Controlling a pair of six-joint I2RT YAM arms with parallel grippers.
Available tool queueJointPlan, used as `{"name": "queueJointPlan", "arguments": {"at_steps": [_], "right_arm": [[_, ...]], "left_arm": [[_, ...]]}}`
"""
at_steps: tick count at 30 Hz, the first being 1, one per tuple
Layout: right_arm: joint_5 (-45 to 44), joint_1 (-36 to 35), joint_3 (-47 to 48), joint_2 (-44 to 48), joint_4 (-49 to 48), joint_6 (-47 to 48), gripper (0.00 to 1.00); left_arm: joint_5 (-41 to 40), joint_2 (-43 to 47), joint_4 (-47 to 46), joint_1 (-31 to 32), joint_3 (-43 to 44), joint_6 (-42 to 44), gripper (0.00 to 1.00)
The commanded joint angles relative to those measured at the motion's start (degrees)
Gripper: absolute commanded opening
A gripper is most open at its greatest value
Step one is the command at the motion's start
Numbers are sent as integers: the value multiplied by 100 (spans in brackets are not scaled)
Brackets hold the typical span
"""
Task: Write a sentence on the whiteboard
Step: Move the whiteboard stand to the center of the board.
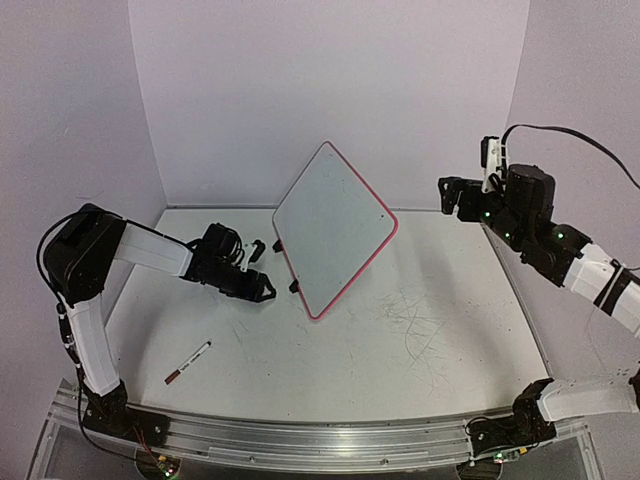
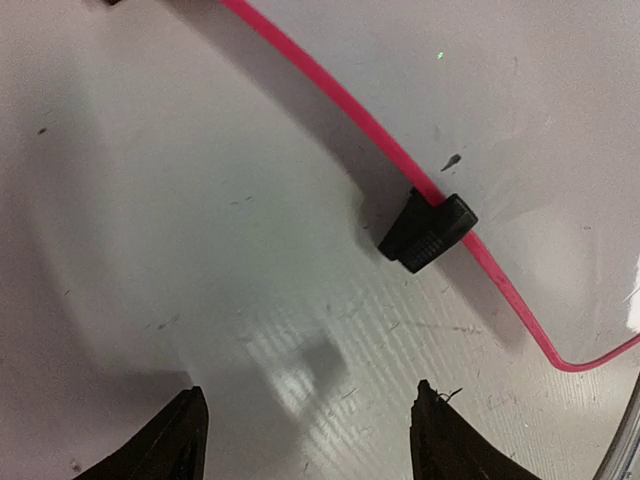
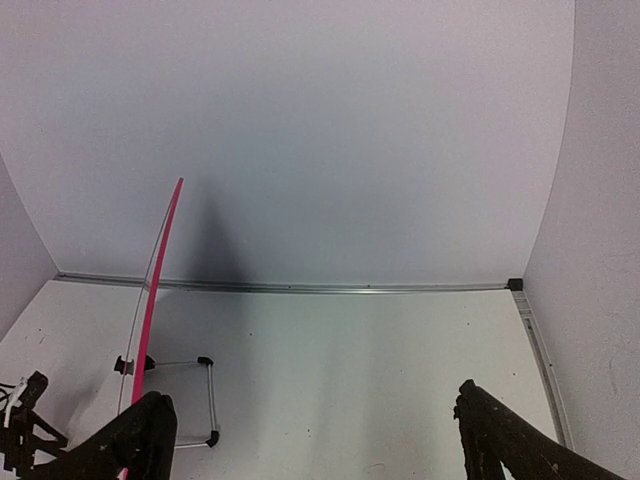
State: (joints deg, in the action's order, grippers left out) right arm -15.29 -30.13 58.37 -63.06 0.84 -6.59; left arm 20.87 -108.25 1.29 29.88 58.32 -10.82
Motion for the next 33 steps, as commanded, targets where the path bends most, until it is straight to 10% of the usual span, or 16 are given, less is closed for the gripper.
{"name": "queueJointPlan", "arguments": {"at_steps": [1, 21, 33], "right_arm": [[28, 2, -59, 281, -201, 88, 98], [1, 0, -285, 731, -216, 51, 98], [25, 3, -300, 667, -205, -125, 98]], "left_arm": [[-127, -604, -86, 326, 629, 954, 69], [-953, -1670, -527, 1430, 1724, 1296, 22], [-1659, -2457, -896, 2377, 2647, -429, 23]]}}
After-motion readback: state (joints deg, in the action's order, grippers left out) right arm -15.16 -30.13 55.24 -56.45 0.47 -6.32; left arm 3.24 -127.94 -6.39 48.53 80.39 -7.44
